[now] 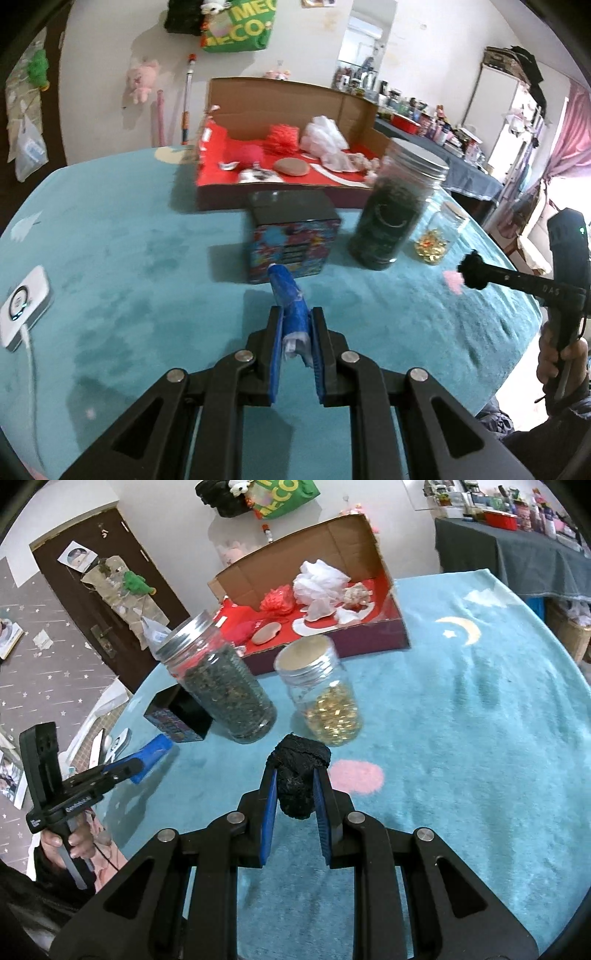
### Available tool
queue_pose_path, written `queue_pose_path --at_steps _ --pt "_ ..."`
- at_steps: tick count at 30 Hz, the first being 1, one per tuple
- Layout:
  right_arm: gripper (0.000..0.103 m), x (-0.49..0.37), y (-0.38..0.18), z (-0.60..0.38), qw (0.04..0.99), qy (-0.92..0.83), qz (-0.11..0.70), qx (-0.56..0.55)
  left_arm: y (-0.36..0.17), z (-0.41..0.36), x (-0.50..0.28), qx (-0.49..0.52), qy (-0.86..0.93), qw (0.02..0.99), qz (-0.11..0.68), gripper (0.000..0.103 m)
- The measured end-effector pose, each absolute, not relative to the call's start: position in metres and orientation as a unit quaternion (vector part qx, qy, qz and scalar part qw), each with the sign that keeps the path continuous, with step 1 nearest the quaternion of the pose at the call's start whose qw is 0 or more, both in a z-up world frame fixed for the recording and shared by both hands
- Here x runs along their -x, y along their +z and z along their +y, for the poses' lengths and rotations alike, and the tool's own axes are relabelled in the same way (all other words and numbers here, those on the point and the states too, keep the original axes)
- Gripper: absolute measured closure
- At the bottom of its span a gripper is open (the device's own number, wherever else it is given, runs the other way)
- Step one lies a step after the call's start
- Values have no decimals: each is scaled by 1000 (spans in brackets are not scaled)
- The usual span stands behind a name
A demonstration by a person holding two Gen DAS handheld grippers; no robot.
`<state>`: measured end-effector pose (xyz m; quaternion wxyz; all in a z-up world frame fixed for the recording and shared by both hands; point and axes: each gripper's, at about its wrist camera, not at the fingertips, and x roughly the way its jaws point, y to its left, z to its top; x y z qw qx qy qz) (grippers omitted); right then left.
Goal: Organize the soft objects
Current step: 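Carry the black scrunchie with the right tool while the left tool carries the blue tube into the box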
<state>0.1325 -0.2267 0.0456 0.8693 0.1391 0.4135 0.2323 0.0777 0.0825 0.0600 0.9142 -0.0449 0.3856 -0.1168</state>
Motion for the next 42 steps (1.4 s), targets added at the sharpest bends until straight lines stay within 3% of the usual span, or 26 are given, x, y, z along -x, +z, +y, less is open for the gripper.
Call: queue_pose_path --at_steps 14,42 --pt "84 -158 39 -264 862 211 434 -155 65 118 -96 -9 -105 938 331 88" --pt "84 -238 51 -262 858 253 430 -122 84 132 -175 -34 -229 928 293 88"
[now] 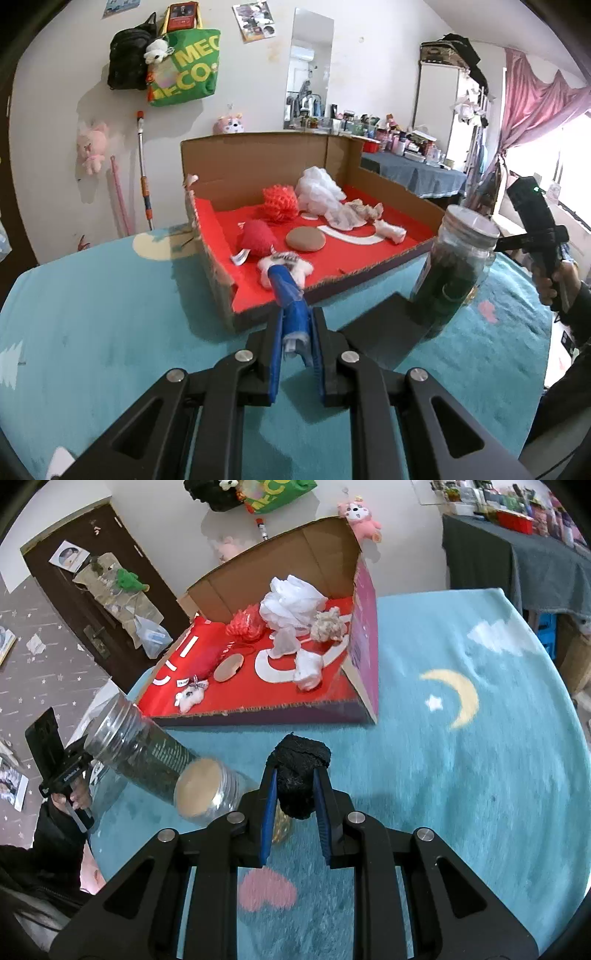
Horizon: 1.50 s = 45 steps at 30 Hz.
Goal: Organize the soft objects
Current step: 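Carry the black scrunchie with the right tool while the left tool carries the blue tube into the box, then open the right tool while the left tool opens, releasing scrunchie and tube onto the red lining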
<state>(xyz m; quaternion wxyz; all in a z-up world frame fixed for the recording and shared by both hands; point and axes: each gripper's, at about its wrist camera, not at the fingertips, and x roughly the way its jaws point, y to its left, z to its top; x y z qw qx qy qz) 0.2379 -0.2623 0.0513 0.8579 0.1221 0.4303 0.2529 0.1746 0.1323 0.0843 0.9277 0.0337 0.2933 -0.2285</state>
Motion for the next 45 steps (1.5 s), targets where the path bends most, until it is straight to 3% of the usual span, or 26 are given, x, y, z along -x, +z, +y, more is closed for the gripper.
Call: queue_pose_path --at_steps 8,16,30,45 --pt "84 -262 72 -248 862 270 419 -93 110 117 -204 -30 -267 918 291 88" --pt "84 -313 88 -205 842 308 440 -44 124 60 -256 -27 -298 885 357 88" --pt "84 -386 59 -140 777 302 552 15 90 -17 -331 -82 -309 817 479 87" --pt "83 -397 46 -133 768 277 576 37 66 -22 -350 -88 -288 801 518 86"
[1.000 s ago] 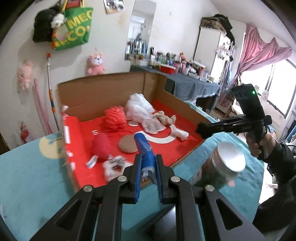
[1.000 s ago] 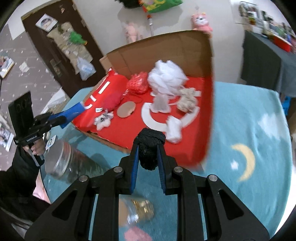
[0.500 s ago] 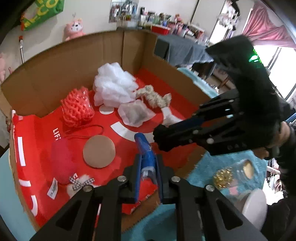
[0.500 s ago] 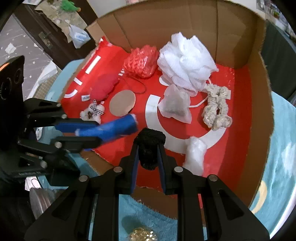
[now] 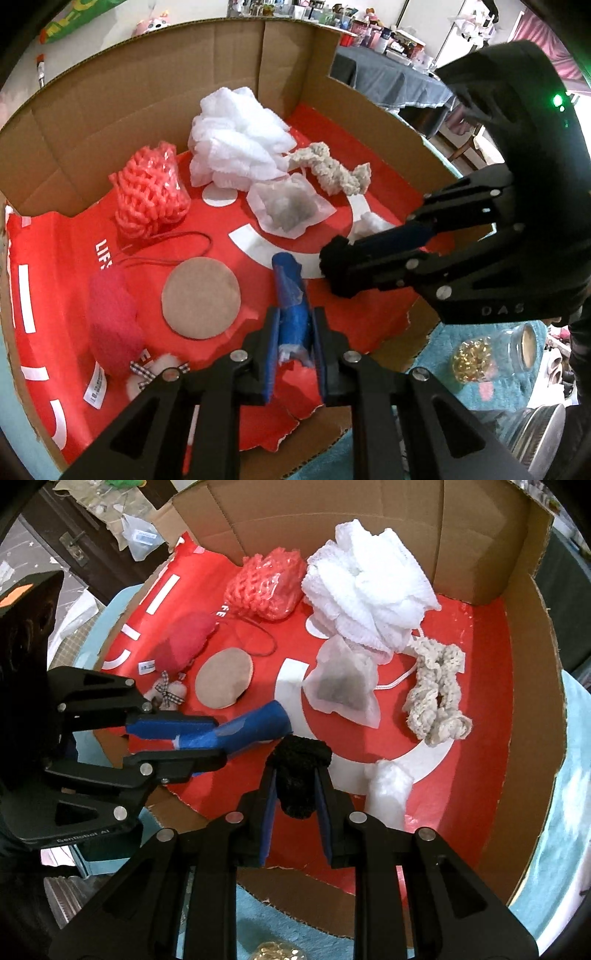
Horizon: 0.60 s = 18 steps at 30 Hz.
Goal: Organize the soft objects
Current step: 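Open the right tool while the left tool opens, releasing scrunchie and tube onto the red lining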
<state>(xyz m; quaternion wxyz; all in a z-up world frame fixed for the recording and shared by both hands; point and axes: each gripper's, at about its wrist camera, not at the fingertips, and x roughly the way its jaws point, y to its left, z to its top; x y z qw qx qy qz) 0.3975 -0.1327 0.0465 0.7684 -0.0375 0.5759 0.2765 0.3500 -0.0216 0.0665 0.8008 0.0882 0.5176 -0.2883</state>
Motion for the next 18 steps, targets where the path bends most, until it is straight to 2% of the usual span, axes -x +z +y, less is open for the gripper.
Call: queue_pose_path --at_steps 2,4,6,9,11,12,13,14,16,18 --pt "81 -398 47 -133 769 275 576 40 66 -22 -350 -88 -287 801 518 86" --pt "79 -398 48 -131 770 272 575 45 67 -22 -350 -87 -285 803 516 81" --pt "79 -395 49 -129 774 269 571 54 68 -22 -351 -84 -281 807 513 68" --pt "78 -394 51 -129 778 264 568 60 74 -17 -348 -77 -271 816 504 55" --pt "73 -392 53 -130 781 259 565 57 79 -12 -346 -70 -262 822 500 51" --pt "63 -392 54 -129 783 257 563 57 82 -9 -344 -65 -258 826 497 48" --pt "40 -391 56 -130 786 256 560 55 84 -6 -343 -62 -255 828 495 46" --pt "31 -389 59 -131 790 255 555 53 87 -3 -341 -58 -249 832 492 40" --pt "29 -384 68 -132 803 248 539 59 94 2 -335 -49 -238 841 483 35" --pt "29 -380 75 -133 812 235 531 60 102 6 -329 -38 -224 851 473 24"
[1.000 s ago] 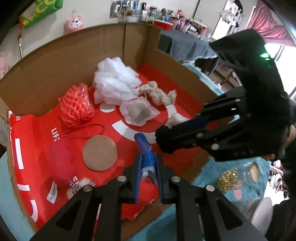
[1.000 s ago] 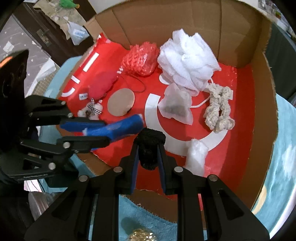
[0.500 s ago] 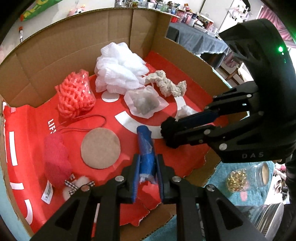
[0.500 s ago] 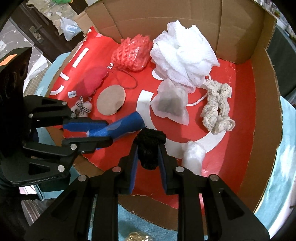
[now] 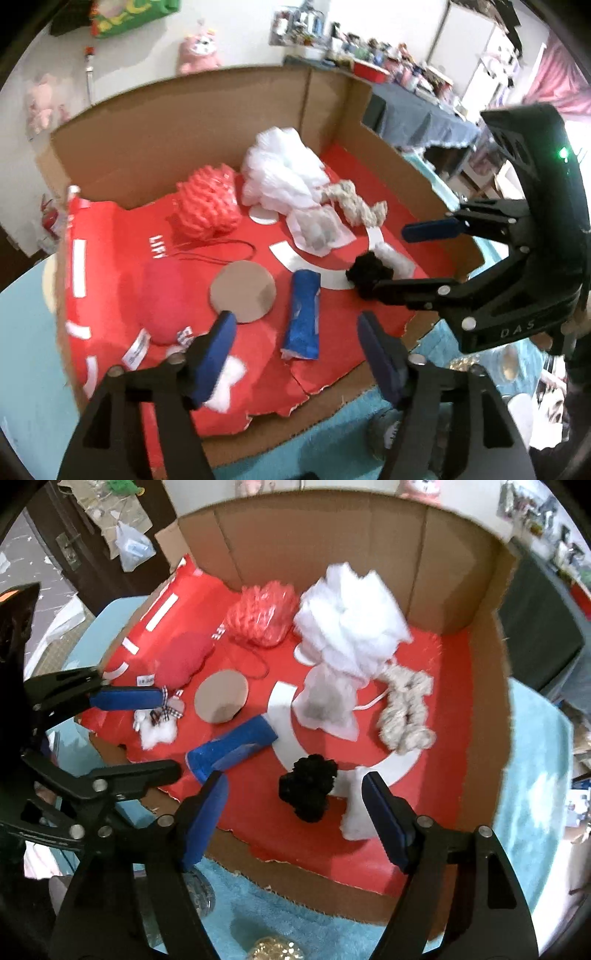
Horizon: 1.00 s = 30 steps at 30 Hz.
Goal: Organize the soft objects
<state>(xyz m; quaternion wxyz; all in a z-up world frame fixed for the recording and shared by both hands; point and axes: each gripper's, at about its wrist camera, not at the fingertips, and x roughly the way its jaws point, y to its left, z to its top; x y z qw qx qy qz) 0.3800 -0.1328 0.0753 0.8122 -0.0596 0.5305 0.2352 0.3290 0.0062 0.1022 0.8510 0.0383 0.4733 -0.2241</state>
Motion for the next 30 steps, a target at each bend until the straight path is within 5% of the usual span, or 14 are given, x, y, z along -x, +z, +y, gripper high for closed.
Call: queue_pose_path --at_steps 7,30 --pt "29 -364 96 -143 838 184 512 30 127 19 -306 -20 -143 895 421 2" --pt "24 -331 73 -150 856 107 506 9 82 31 -298 19 -50 874 483 1"
